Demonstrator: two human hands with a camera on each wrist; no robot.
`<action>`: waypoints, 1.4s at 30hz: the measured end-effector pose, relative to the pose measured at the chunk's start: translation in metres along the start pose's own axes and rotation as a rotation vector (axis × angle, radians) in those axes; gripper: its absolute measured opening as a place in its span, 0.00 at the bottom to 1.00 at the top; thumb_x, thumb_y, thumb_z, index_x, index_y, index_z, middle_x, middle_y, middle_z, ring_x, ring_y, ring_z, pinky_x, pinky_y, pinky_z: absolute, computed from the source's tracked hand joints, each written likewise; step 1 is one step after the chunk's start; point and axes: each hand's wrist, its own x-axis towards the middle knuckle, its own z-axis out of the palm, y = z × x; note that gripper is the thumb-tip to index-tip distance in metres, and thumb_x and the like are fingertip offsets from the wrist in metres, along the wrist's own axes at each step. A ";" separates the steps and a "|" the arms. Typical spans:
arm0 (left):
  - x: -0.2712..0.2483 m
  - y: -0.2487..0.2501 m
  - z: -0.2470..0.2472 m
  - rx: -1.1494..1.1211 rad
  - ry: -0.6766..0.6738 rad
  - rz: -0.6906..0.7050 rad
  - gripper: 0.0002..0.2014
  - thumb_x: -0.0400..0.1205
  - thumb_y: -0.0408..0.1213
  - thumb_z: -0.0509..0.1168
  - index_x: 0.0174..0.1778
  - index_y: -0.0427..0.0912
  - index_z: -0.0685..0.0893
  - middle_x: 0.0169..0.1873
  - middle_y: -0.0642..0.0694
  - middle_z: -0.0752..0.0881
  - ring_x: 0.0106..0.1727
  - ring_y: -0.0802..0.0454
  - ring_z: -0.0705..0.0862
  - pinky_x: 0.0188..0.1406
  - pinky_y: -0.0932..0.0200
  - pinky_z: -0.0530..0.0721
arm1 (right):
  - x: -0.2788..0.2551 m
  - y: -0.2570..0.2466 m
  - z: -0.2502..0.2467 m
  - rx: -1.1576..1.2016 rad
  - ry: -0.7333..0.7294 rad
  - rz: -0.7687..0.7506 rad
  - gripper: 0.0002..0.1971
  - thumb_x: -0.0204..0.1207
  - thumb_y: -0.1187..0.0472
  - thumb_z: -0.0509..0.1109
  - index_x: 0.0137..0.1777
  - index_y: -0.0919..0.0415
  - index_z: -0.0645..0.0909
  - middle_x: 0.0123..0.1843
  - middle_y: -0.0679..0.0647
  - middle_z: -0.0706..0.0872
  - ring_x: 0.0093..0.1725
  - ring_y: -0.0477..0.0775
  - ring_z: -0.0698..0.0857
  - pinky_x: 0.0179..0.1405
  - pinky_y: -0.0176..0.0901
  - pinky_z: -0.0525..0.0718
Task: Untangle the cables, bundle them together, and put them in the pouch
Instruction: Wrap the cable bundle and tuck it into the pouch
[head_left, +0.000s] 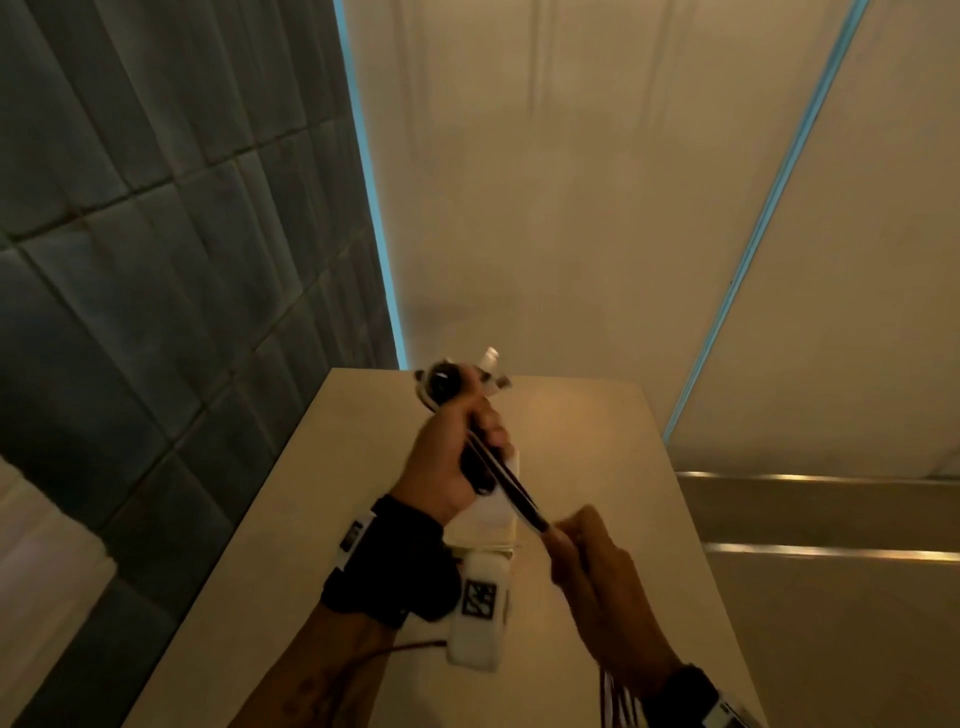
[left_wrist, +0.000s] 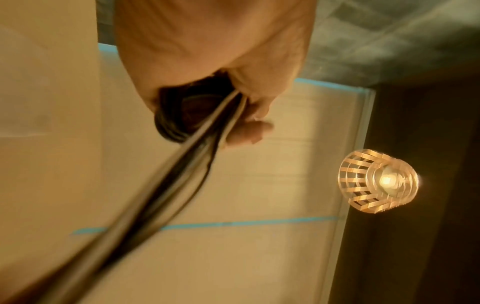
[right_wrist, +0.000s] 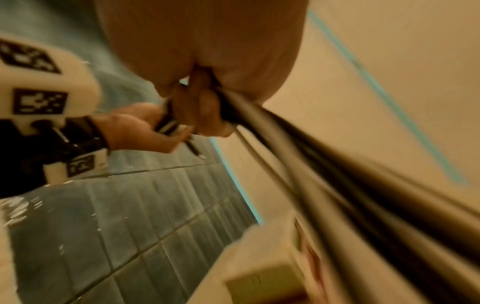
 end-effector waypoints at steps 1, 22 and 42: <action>0.004 0.013 -0.001 -0.031 0.013 0.034 0.20 0.77 0.52 0.66 0.23 0.48 0.68 0.14 0.53 0.67 0.15 0.57 0.68 0.22 0.61 0.67 | -0.012 0.015 -0.005 0.070 -0.037 0.077 0.21 0.77 0.32 0.56 0.44 0.49 0.77 0.27 0.50 0.77 0.24 0.41 0.73 0.24 0.37 0.69; 0.009 0.026 0.031 0.085 -0.033 -0.007 0.24 0.81 0.60 0.60 0.26 0.47 0.71 0.18 0.53 0.69 0.19 0.57 0.71 0.31 0.59 0.78 | 0.024 -0.012 0.002 0.485 -0.200 0.235 0.27 0.82 0.40 0.56 0.35 0.63 0.74 0.24 0.49 0.65 0.22 0.47 0.61 0.21 0.38 0.61; -0.032 -0.010 -0.010 0.406 -0.298 -0.265 0.20 0.77 0.47 0.68 0.57 0.34 0.87 0.19 0.53 0.60 0.18 0.60 0.59 0.18 0.66 0.58 | 0.088 -0.055 -0.108 -0.145 -0.272 -0.024 0.16 0.76 0.53 0.68 0.36 0.66 0.84 0.25 0.52 0.79 0.25 0.39 0.74 0.28 0.30 0.70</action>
